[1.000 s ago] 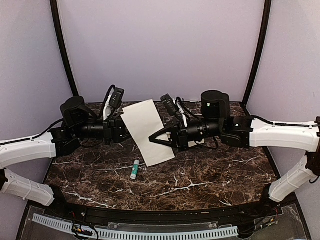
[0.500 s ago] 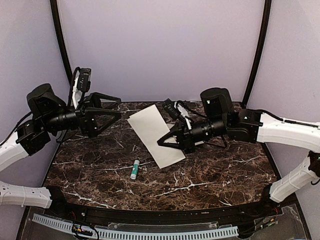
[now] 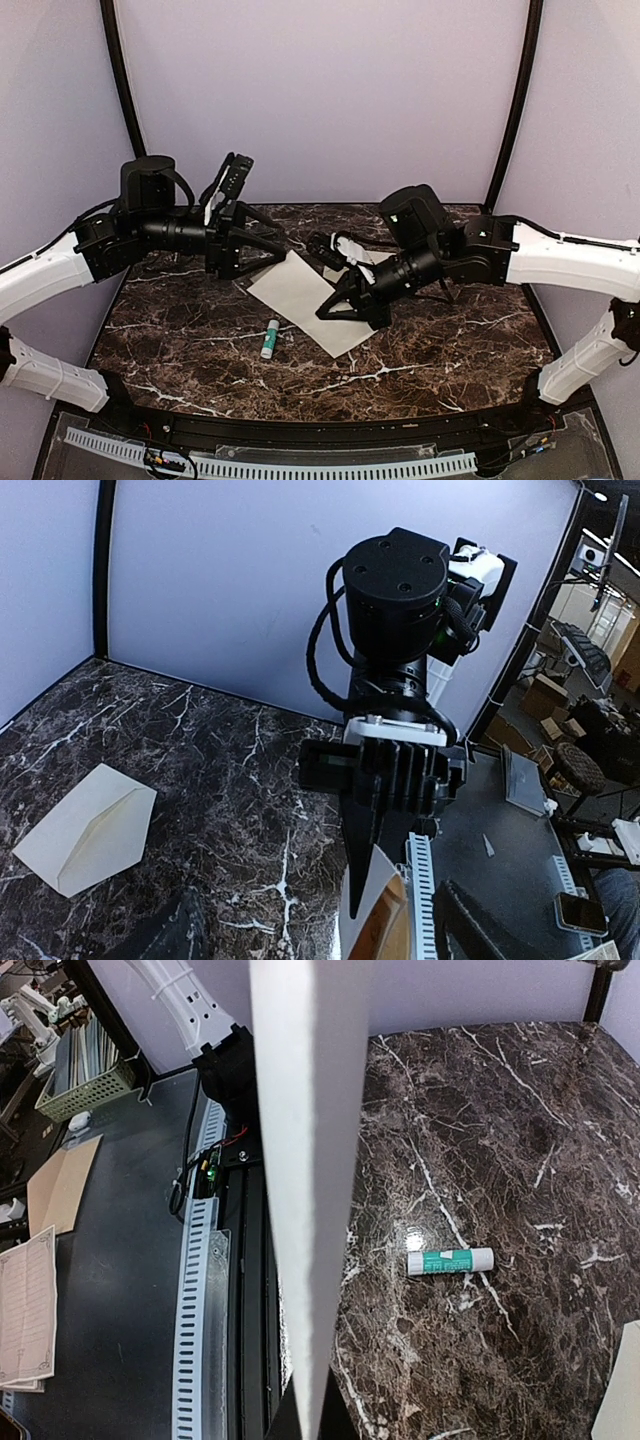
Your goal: Place the letter into the envelope and seal it
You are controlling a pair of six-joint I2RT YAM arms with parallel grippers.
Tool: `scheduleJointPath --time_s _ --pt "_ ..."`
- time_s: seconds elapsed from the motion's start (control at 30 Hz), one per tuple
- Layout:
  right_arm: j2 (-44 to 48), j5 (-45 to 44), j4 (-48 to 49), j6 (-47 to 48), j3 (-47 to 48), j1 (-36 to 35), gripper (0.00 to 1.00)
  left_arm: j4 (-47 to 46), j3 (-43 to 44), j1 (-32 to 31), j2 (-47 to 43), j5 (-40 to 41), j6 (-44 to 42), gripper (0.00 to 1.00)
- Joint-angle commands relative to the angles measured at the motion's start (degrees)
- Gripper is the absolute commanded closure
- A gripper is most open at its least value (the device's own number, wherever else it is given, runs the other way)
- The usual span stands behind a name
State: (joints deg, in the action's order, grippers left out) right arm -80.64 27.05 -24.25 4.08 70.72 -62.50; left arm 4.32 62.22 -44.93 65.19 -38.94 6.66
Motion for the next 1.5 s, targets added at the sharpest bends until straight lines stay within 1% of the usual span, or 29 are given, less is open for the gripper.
scheduleJointPath --time_s 0.0,0.1,0.23,0.33,0.37,0.4,0.43,0.47,0.5,0.57,0.6,0.63,0.67,0.7,0.77,0.83,0.87,0.9,0.93,0.97,1.0,1.03,1.07,1.1,1.13,1.17,1.2,1.27,1.47 --pt "-1.75 -2.18 -1.63 1.55 2.75 -0.55 1.0 -1.38 -0.84 -0.4 -0.55 -6.79 -1.75 0.26" --pt "-2.7 -2.56 -2.68 1.63 3.87 -0.58 1.0 -2.77 -2.68 -0.92 -1.29 -7.95 -1.93 0.28" --pt "-3.32 -2.46 -3.18 1.72 4.91 -0.72 1.0 -1.64 -3.54 -2.07 -0.81 -7.57 -3.03 0.28" --pt "-3.58 -2.35 -3.39 1.9 5.28 -0.78 1.0 -0.38 -3.2 -2.81 0.27 -5.09 -3.92 0.34" --pt "-3.75 -2.31 -3.49 1.89 5.39 -0.81 1.0 -0.06 -3.14 -2.89 0.81 -4.21 -4.02 0.4" --pt "-3.9 -2.27 -3.64 1.9 5.52 -0.82 1.0 0.05 -3.1 -3.0 1.17 -3.91 -4.15 0.43" --pt "-4.19 -2.22 -3.86 2.02 5.71 -0.91 1.0 0.03 -3.18 -3.03 1.34 -3.35 -4.17 0.5" --pt "-4.32 -2.18 -3.88 2.07 5.82 -0.95 1.0 -0.04 -3.17 -3.1 1.63 -3.08 -4.25 0.54" --pt "-4.42 -2.16 -3.95 2.14 5.83 -0.95 1.0 0.03 -3.16 -3.12 1.71 -2.5 -4.25 0.62" --pt "-4.48 -1.98 -3.96 2.31 5.85 -1.01 1.0 0.2 -3.18 -3.18 1.92 -1.62 -4.4 0.72" --pt "-4.27 -1.92 -3.69 2.4 5.79 -1.0 1.0 0.23 -3.16 -3.29 1.95 -1.42 -4.52 0.75" --pt "-4.15 -1.98 -3.37 2.4 5.69 -0.98 1.0 0.25 -3.22 -3.31 1.91 -1.23 -4.67 0.84" --pt "-3.95 -2.14 -3.12 2.38 5.59 -0.98 1.0 -0.17 -3.32 -3.32 1.66 -1.14 -4.65 0.89" --pt "-3.73 -2.28 -2.86 2.37 5.5 -1.03 1.0 -0.44 -3.52 -3.37 1.46 -1.12 -4.46 0.97" --pt "-3.17 -3.13 -2.04 2.3 5.2 -1.0 1.0 -1.92 -4.28 -3.41 0.5 -1.04 -3.74 1.0" --pt "-2.06 -4.51 -0.06 1.62 4.34 -1.04 1.0 -4.67 -5.52 -3.41 -1.09 -0.08 -2.2 1.0" --pt "-1.34 -5.61 1.12 1.21 3.82 -0.96 0.85 -6.73 -5.96 -3.41 -2.19 0.49 -1.53 1.0" --pt "-0.63 -6.83 2.54 0.62 3.29 -0.84 0.6 -7.85 -6.71 -3.35 -2.75 1.97 0.14 1.0" --pt "0.25 -8.16 4.35 -0.12 2.13 -0.77 0.42 -9.86 -7.19 -3.38 -3.68 2.96 1.18 1.0" --pt "1.07 -9.93 6.23 -0.83 1.24 -0.78 0.29 -10.69 -7.28 -3.38 -4.07 5.34 3.61 1.0" --pt "2.56 -12.7 8.5 -2.17 0.35 -0.73 0.22 -11.87 -7.08 -3.4 -4.58 7.95 4.85 1.0" --pt "3.7 -16.13 11.94 -3.13 -0.81 -0.76 0.17 -12.27 -6.83 -3.41 -4.74 9.25 7.45 1.0" --pt "4.73 -19.87 13.97 -3.79 -1.86 -0.78 0.14 -12.81 -6.23 -3.37 -4.97 12.27 8.88 1.0" --pt "5.71 -25.15 15.93 -3.98 -2.76 -0.85 0.12 -12.91 -5.88 -3.4 -4.87 13.87 11.42 1.0" --pt "6.59 -29.15 17.75 -3.99 -3.78 -0.92 0.11 -13.04 -5.28 -3.41 -4.79 17.38 12.75 1.0" --pt "7.37 -32.58 19.42 -3.97 -4.64 -0.95 0.1 -13.07 -5.05 -3.41 -4.58 19.02 15.42 1.0" --pt "8.21 -35.19 21.35 -3.55 -5.77 -1.13 0.08 -13.18 -4.75 -3.41 -4.48 22.33 16.69 1.0" --pt "9.67 -38.96 24.82 -2.03 -7.83 -2.01 0.02 -13.2 -4.32 -3.41 -3.99 26.7 20.43 1.0" --pt "11.69 -50.21 36.0 6.88 -13.47 -8.9 0.01 -11.98 -2.64 -3.37 -1.39 37.52 31.95 1.0"
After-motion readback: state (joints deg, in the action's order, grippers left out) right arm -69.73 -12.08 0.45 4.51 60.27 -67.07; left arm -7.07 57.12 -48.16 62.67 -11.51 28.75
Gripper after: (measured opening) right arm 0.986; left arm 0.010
